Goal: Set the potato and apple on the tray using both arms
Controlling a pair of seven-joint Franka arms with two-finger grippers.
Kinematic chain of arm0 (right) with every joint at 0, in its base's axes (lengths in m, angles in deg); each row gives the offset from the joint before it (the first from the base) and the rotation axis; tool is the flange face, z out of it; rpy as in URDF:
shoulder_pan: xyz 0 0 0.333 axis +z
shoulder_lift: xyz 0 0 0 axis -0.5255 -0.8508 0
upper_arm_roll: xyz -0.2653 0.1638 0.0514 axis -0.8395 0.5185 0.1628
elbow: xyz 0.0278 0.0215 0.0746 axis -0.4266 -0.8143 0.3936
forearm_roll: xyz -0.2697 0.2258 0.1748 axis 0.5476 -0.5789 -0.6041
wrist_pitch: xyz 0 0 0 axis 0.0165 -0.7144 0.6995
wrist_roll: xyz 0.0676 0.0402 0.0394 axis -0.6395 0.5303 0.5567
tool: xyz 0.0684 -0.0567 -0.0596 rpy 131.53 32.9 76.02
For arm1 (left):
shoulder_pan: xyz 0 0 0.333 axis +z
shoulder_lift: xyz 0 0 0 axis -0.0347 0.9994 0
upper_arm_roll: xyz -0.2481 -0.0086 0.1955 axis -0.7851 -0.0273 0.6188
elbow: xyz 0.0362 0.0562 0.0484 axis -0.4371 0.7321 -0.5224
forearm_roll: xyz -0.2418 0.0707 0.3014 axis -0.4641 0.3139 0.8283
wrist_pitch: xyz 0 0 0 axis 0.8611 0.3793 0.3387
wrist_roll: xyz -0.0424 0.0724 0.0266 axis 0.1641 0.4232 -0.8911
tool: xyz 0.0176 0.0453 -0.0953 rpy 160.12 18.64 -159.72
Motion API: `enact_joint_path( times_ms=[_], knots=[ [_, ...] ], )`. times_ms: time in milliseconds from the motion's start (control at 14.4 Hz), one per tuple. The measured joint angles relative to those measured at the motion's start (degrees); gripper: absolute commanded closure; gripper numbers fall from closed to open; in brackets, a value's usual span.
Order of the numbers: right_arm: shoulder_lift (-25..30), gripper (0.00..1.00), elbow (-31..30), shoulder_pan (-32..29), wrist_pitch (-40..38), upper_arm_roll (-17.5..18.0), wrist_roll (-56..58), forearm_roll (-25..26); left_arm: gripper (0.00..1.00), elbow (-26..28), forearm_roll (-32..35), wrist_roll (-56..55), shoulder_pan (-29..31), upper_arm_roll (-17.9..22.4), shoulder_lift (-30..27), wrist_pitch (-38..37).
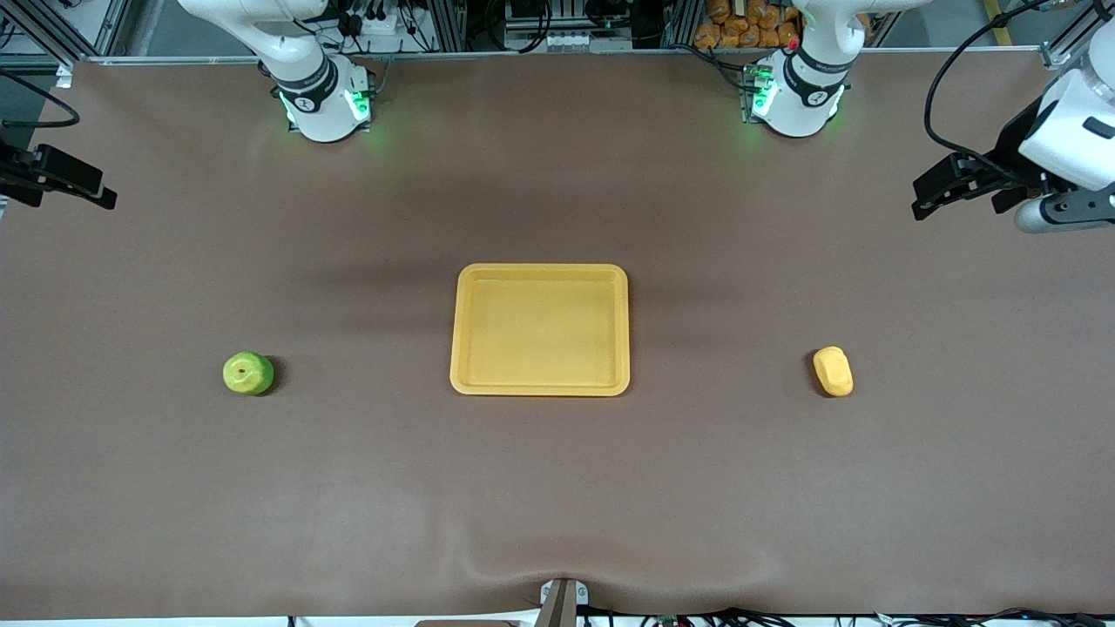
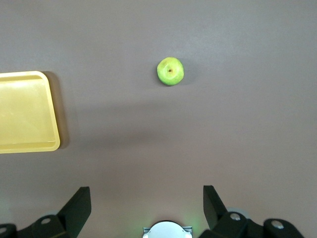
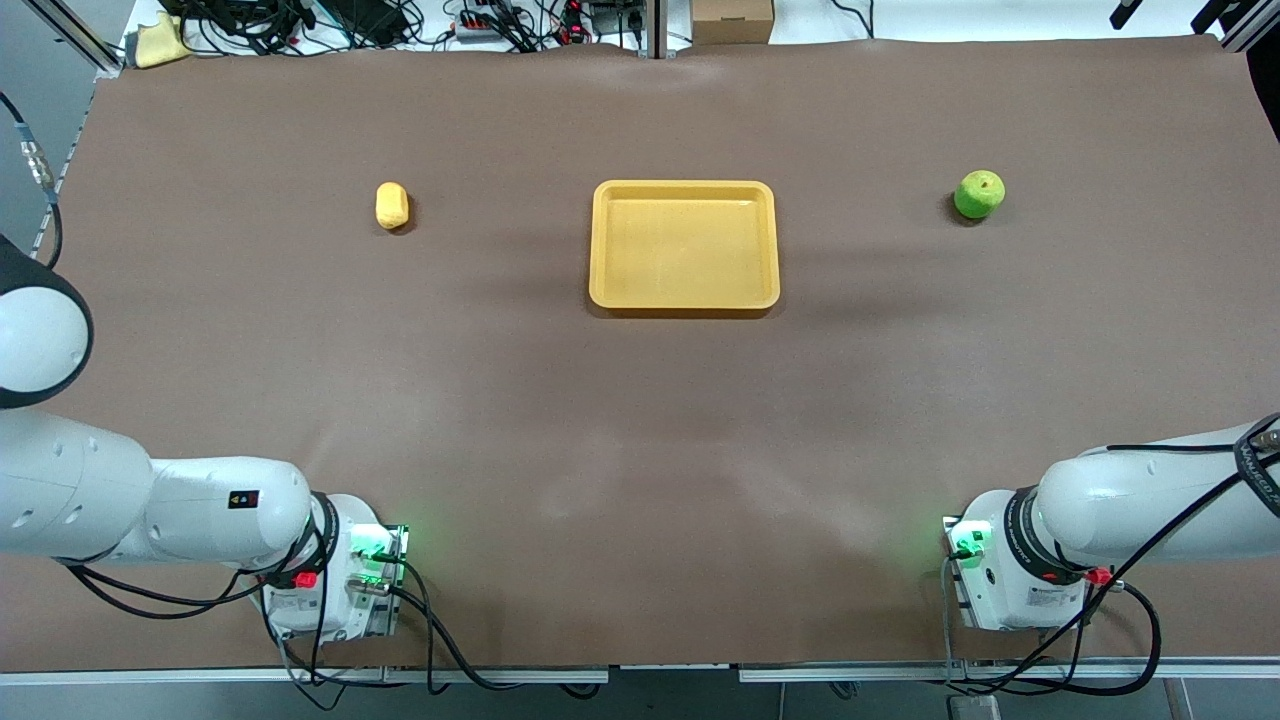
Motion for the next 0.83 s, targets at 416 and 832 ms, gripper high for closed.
enact_joint_path(
  times_ms=[416,832],
  knots=[
    [0.0,0.0,-0.1,0.0,0.0,0.0,0.0,0.0,0.0,0.0,0.0,0.0,0.5,0.0,0.3,-0.7],
    [0.0,0.0,-1.2,0.0,0.9,0.0,0.0,0.0,0.0,0.0,0.0,0.0,0.5,0.0,0.5,-0.7]
  ],
)
